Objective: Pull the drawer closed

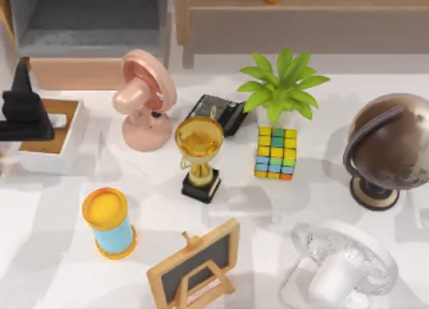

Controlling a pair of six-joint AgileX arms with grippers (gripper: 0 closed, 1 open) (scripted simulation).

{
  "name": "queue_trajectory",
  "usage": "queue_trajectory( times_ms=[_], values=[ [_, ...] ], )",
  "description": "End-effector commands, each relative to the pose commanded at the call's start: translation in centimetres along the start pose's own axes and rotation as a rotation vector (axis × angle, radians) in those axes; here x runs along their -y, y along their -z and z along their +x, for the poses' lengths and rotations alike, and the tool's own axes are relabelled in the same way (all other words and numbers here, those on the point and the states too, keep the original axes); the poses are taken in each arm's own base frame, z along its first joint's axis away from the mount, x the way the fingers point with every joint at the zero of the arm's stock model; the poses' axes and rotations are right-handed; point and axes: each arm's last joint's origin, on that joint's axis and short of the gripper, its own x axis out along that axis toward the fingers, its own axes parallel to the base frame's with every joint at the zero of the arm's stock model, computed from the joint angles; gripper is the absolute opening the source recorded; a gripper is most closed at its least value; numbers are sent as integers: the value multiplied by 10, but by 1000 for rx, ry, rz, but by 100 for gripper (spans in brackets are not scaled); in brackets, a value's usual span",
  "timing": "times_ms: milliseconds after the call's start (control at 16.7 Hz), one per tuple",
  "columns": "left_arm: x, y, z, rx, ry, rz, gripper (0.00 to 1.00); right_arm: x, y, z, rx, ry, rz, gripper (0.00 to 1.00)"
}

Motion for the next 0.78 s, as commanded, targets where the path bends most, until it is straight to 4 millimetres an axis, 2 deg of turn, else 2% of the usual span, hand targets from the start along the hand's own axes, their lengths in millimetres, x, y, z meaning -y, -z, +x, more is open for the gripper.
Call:
queue_trajectory(
  times_ms=[180, 420, 600, 780],
  values=[
    [11, -8, 13, -1, 1, -1, 100, 0, 0, 0, 0, 0, 0, 100],
    [13, -10, 15, 0, 0, -1, 100, 0, 0, 0, 0, 0, 0, 100],
    [11, -9, 15, 4, -5, 6, 100, 0, 0, 0, 0, 0, 0, 100],
    [-2, -13, 26, 44, -52, 61, 100, 0, 0, 0, 0, 0, 0, 100]
  ],
)
